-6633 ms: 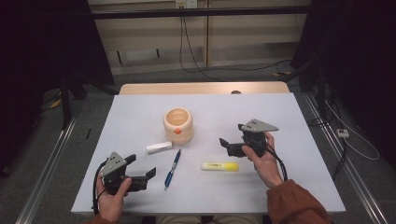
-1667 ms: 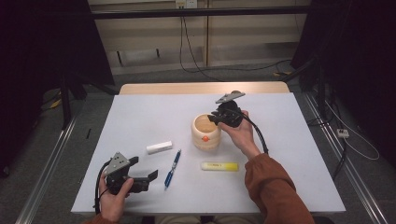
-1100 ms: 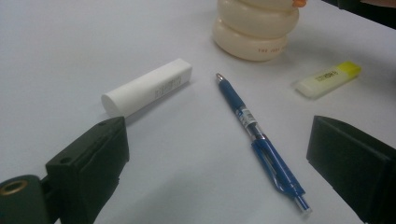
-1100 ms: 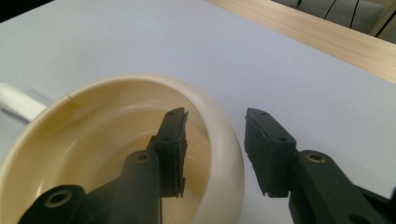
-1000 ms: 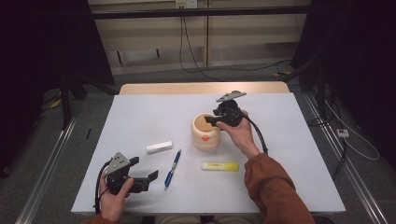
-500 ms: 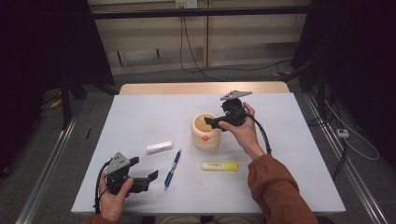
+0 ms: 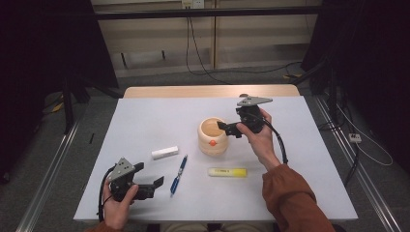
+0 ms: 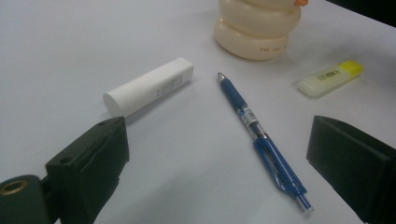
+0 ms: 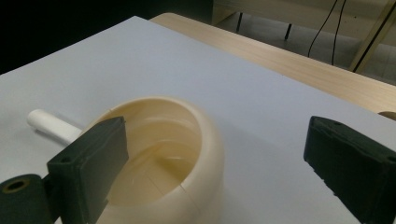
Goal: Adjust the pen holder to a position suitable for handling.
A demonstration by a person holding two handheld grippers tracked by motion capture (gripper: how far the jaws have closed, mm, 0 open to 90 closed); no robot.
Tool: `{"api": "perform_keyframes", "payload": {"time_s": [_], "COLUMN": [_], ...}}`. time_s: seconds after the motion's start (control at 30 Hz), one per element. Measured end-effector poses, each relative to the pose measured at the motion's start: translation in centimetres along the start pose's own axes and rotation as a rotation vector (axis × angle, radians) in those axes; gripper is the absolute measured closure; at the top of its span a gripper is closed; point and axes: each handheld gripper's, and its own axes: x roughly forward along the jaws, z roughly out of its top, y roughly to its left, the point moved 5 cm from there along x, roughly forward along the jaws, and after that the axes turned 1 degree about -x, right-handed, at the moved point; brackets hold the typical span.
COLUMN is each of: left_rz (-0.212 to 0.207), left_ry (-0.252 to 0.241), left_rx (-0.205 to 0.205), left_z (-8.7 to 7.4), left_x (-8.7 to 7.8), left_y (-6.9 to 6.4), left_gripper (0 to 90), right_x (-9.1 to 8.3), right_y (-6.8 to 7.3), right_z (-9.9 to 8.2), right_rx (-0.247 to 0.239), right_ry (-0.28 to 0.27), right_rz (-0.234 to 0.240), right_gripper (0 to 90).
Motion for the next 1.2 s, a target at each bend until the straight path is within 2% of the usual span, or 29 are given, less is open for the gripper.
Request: {"api": "perform_keyframes", "payload": {"time_s": [0.13,0.37,0.67,0.8,0.93,1.0,1.07,1.2], "left_rz": [0.001,0.002,0.008,0.006,0.005,0.005,0.007,0.014], "left_ry": [-0.002,-0.003,-0.008,-0.004,-0.01,-0.008,-0.004,-0.005], "left_rx": [0.0,0.0,0.0,-0.001,-0.015,-0.008,-0.004,-0.01], "left_z": [0.0,0.0,0.0,-0.1,-0.1,-0.1,-0.1,-0.2], "left_x": [0.0,0.0,-0.2,-0.2,-0.1,-0.1,-0.1,-0.3], "left_y": [0.0,0.0,0.0,0.1,0.1,0.1,0.1,0.3], "left_gripper": [5.6,5.7,5.6,5.6,5.6,5.6,5.6,5.6], "right_x": [-1.2,-2.3,-4.1,-4.9,-6.0,-6.3,-6.7,-7.6], "right_y": [-0.1,-0.3,-0.8,-1.0,-1.1,-1.1,-1.1,-1.2], "right_z": [-0.6,-1.6,-3.9,-5.0,-6.0,-6.4,-6.7,-7.6], "right_rx": [0.003,0.005,0.015,-0.006,0.004,0.004,0.025,0.019], "right_ry": [-0.026,-0.03,-0.029,-0.02,-0.039,-0.044,-0.063,-0.079], "right_rz": [0.017,0.002,-0.045,-0.084,-0.099,-0.107,-0.107,-0.136], "right_gripper": [6.7,6.8,8.0,8.6,8.9,8.8,9.0,8.8]}}
